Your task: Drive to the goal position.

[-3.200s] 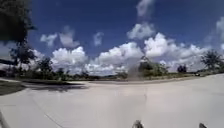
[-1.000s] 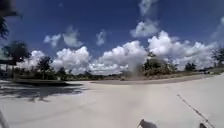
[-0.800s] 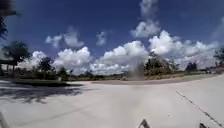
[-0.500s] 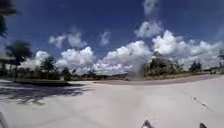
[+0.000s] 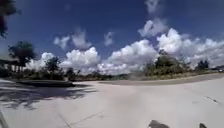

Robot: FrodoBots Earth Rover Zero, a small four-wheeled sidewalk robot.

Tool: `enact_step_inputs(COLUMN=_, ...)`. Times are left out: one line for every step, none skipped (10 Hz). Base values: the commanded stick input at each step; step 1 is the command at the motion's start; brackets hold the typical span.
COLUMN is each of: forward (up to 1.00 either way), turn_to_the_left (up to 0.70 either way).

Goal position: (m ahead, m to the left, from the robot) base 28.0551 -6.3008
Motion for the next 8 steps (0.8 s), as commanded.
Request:
enact_step_inputs(forward=0.7, turn_to_the_left=0.0)
enact_step_inputs(forward=0.7, turn_to_the_left=0.0)
enact_step_inputs(forward=0.7, turn_to_the_left=0.0)
enact_step_inputs(forward=0.7, turn_to_the_left=0.0)
enact_step_inputs(forward=0.7, turn_to_the_left=0.0)
enact_step_inputs(forward=0.7, turn_to_the_left=0.0)
enact_step_inputs(forward=0.7, turn_to_the_left=0.0)
enact_step_inputs(forward=0.7, turn_to_the_left=0.14)
